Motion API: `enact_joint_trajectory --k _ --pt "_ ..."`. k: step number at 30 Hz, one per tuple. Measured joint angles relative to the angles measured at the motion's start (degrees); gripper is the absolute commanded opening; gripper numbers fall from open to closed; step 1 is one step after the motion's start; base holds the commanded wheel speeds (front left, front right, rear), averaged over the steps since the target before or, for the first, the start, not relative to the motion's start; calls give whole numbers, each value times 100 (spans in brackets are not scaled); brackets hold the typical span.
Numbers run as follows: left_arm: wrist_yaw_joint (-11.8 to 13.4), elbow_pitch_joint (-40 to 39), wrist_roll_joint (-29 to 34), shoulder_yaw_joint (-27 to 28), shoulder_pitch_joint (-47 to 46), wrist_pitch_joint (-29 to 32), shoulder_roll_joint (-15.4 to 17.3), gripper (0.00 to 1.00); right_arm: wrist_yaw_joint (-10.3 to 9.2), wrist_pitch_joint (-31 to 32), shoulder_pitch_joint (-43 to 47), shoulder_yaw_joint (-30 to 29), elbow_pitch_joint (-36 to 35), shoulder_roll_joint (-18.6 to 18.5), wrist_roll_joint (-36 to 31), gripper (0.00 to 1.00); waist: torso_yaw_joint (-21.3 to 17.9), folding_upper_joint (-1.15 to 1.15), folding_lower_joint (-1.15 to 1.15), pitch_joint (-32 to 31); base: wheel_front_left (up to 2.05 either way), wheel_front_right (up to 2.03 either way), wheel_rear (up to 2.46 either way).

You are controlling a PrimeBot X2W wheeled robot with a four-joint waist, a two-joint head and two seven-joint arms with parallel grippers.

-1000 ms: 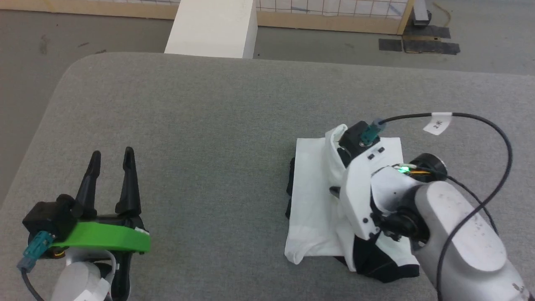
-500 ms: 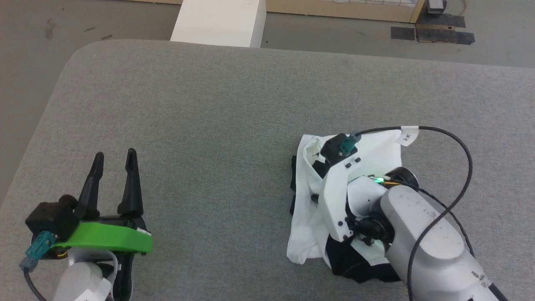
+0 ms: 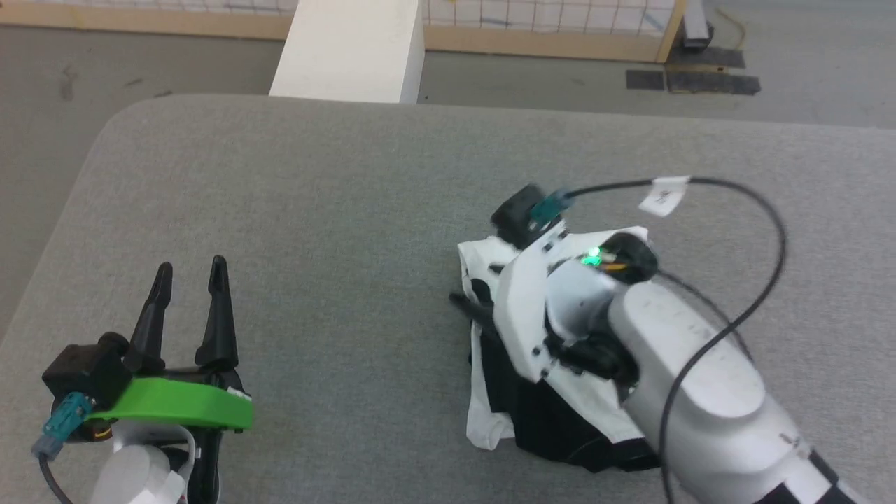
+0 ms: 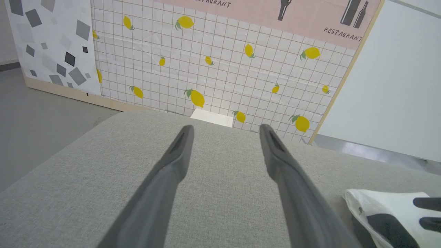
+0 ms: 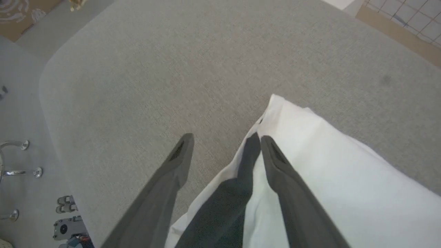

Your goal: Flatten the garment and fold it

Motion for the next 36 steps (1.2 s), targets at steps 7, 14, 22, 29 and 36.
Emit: enact_joint_trajectory --k 7,14,22,29,36 --pt "0 -86 102 93 107 0 -16 100 0 -57 360 -1214 -639 -316 -842 100 -240 0 0 -154 0 0 0" --pt "-1 -166 141 132 146 0 -46 100 0 386 1376 -2258 -1111 -136 -1979 100 -443 0 0 -166 0 0 0" --pt "0 -137 112 27 130 0 -43 100 0 577 1831 -2354 -1095 107 -2446 100 -419 0 0 58 0 0 0" --pt "0 -75 40 5 116 0 -29 100 0 600 1853 -2380 -695 157 -2697 100 -306 0 0 177 0 0 0" --pt "0 -5 -12 -47 64 0 -9 100 1 566 1816 -2530 -428 183 -2694 20 -211 0 0 231 0 0 0"
